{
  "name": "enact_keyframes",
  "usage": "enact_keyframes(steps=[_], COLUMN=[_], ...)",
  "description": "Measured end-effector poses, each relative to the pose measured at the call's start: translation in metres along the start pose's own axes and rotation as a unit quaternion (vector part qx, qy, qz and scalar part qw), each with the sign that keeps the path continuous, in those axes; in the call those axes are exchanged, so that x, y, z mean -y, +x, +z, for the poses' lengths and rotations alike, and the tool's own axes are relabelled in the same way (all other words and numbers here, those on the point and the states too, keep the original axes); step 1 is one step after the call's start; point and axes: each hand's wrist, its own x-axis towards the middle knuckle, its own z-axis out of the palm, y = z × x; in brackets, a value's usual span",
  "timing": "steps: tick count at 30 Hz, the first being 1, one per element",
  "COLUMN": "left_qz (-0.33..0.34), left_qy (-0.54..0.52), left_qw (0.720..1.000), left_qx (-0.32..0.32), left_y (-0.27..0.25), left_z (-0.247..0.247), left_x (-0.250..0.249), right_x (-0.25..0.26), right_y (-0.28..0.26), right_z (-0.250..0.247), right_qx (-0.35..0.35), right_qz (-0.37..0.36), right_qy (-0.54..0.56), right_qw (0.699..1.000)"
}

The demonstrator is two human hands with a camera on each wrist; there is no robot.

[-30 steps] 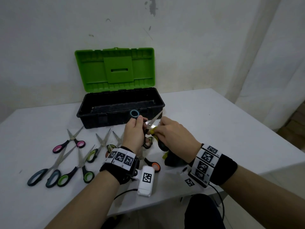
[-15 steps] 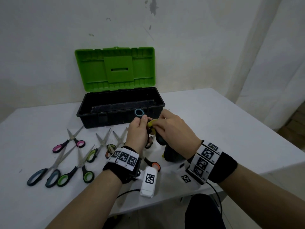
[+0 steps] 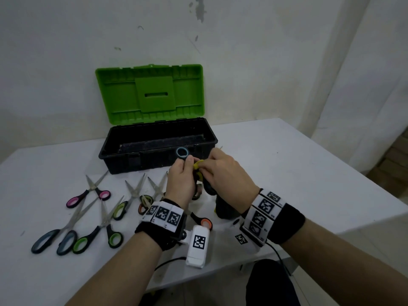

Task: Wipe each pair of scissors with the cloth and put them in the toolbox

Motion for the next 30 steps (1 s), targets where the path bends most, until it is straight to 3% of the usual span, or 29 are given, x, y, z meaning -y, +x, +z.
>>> enact_keyframes(steps=[5,9,12,16,19,24,30], left_qz=[0.021,0.053,0.064,0.011,-0.023,-0.059,-0.112], left_qy=[0.042,0.112,0.114,0.041,0.003,-0.034,-0.095], left_qw=[0.999,0.992,0.991,0.999,1.0,0.997,0.989], left_qx=[0.004,0.006,0.006,0.019,0.007,0.029,0.028], left_y=[-0.008,-0.004,-0.006,-0.01,-0.008,-0.005,-0.002], left_z=[-0.005,-0.006,-0.006,-0.009,-0.007,-0.003,-0.005], left_x=[0.002,0.004,0.004,0.003,-0.002,-0.006,-0.004], right_x=[-0.017,-0.005,-0.013,-0.041,-0.037,-0.029,-0.048], right_y=[0.007,0.007,0.007,0.009,0.003,-0.005,0.005], right_z=[-0.016,-0.017,-0.015,-0.025,-0.026,-0.014,-0.024], right_qx=[-0.006,0.028,0.045,-0.025,-0.049,0.0,-0.09], right_qz=[0.102,0.055,0.074,0.105,0.019,-0.066,0.025], right_qy=[0.001,0.012,-0.004,0.034,0.071,0.058,0.056], right_qw=[0.995,0.998,0.996,0.994,0.996,0.996,0.994])
